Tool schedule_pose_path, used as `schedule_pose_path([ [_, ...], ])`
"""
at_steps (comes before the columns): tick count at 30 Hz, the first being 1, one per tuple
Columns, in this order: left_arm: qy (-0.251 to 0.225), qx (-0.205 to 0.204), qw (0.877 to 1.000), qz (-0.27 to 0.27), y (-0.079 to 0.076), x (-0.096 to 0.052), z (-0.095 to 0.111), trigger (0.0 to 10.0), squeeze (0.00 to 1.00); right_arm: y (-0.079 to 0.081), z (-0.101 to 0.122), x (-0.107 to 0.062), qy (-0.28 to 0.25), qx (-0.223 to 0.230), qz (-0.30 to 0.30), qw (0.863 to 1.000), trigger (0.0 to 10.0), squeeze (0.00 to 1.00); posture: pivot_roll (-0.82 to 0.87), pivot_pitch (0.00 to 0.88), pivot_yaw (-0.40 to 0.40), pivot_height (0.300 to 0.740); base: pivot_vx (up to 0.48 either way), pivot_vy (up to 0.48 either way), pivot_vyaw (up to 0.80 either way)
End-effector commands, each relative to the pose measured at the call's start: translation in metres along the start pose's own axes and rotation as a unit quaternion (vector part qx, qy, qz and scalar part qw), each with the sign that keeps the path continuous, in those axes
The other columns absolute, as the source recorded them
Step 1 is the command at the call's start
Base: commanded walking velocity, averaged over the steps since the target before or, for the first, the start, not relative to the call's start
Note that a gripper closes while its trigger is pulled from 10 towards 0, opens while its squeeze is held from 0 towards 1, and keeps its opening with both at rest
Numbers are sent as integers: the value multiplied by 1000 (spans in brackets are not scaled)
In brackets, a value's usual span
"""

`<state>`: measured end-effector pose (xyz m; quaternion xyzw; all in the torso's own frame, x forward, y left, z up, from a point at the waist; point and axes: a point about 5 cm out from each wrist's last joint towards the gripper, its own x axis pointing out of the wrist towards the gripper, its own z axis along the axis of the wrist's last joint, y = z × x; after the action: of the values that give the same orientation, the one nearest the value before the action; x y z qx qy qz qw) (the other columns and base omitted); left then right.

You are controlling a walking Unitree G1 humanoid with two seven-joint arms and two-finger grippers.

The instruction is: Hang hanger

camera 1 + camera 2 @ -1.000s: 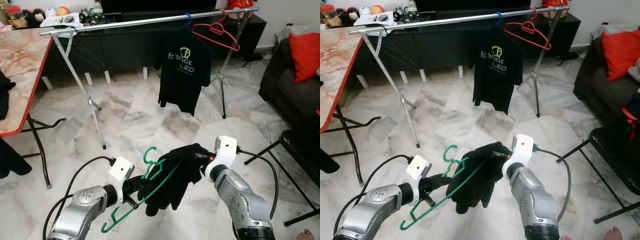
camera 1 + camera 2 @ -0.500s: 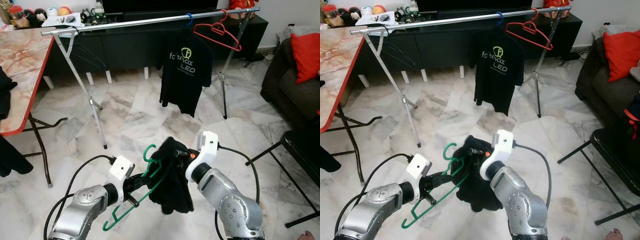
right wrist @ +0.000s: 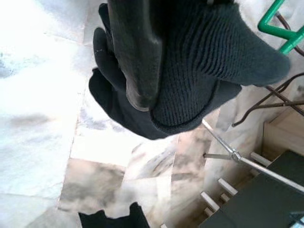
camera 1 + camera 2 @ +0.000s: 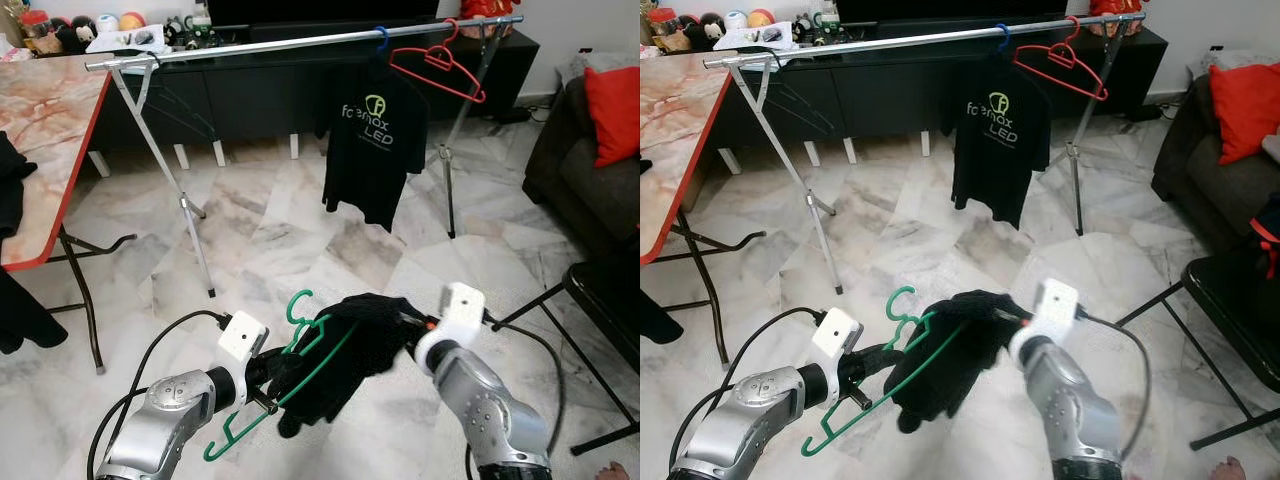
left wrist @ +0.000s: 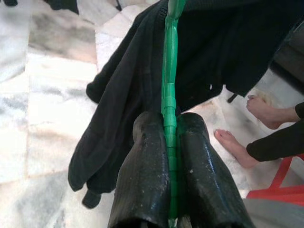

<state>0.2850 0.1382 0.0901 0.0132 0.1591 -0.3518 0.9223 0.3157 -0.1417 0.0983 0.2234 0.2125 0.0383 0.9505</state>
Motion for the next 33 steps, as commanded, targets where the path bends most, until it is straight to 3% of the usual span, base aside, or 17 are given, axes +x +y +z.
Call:
schedule_pose_path([
  [1, -7, 1, 1000, 23, 8, -3, 2, 10000, 0, 8, -4, -3, 7, -2, 35, 999, 10000, 0, 9, 131, 2, 721, 0, 0, 0],
  [4, -10, 0, 1000, 24, 9, -3, 3, 10000, 0, 32, -5, -10, 8, -8, 121, 993, 10000, 0, 9, 133, 4, 721, 0, 0, 0],
  [6, -9, -3, 1000, 13, 7, -3, 3, 10000, 0, 64, -4, -23, 5, -20, 218, 976, 10000, 0, 6, 135, 4, 721, 0, 0, 0],
  [10, -9, -11, 1000, -7, 1, -3, 2, 10000, 0, 82, -8, -31, 5, -55, 265, 963, 10000, 0, 8, 137, 4, 721, 0, 0, 0],
  [12, -10, -12, 1000, -10, 0, -3, 2, 10000, 0, 83, -8, -32, 3, -68, 271, 960, 10000, 0, 8, 137, 4, 721, 0, 0, 0],
  [14, -6, -15, 1000, -20, -2, -4, 0, 10000, 0, 85, -4, -32, -12, -114, 286, 951, 10000, 0, 10, 140, 5, 721, 0, 0, 0],
  [19, -4, -15, 1000, -23, -3, -5, 0, 10000, 0, 86, -2, -33, -17, -129, 298, 945, 10000, 0, 9, 141, 5, 721, 0, 0, 0],
  [20, -2, -16, 1000, -24, -3, -5, -1, 10000, 0, 85, 4, -34, -31, -179, 304, 935, 10000, 0, 7, 142, 4, 721, 0, 0, 0],
  [21, 0, -17, 1000, -26, -3, -6, -2, 10000, 0, 75, 8, -29, -39, -206, 277, 938, 10000, 0, 7, 144, 2, 721, 0, 0, 0],
  [24, 0, -17, 999, -27, -3, -6, -2, 10000, 0, 66, 10, -23, -41, -215, 242, 945, 10000, 0, 8, 144, 3, 721, 0, 0, 0],
  [25, -1, -18, 999, -29, -4, -6, -2, 10000, 0, 52, 12, -14, -38, -227, 181, 956, 10000, 0, 6, 145, 3, 721, 0, 0, 0],
  [28, -2, -21, 999, -31, -4, -6, -2, 10000, 0, 40, 12, -12, -25, -263, 148, 953, 10000, 0, 8, 146, 4, 721, 0, 0, 0],
  [33, -3, -21, 999, -34, -5, -6, -2, 10000, 0, 52, 11, -18, -34, -284, 208, 935, 10000, 0, 9, 146, 4, 721, 0, 0, 0],
])
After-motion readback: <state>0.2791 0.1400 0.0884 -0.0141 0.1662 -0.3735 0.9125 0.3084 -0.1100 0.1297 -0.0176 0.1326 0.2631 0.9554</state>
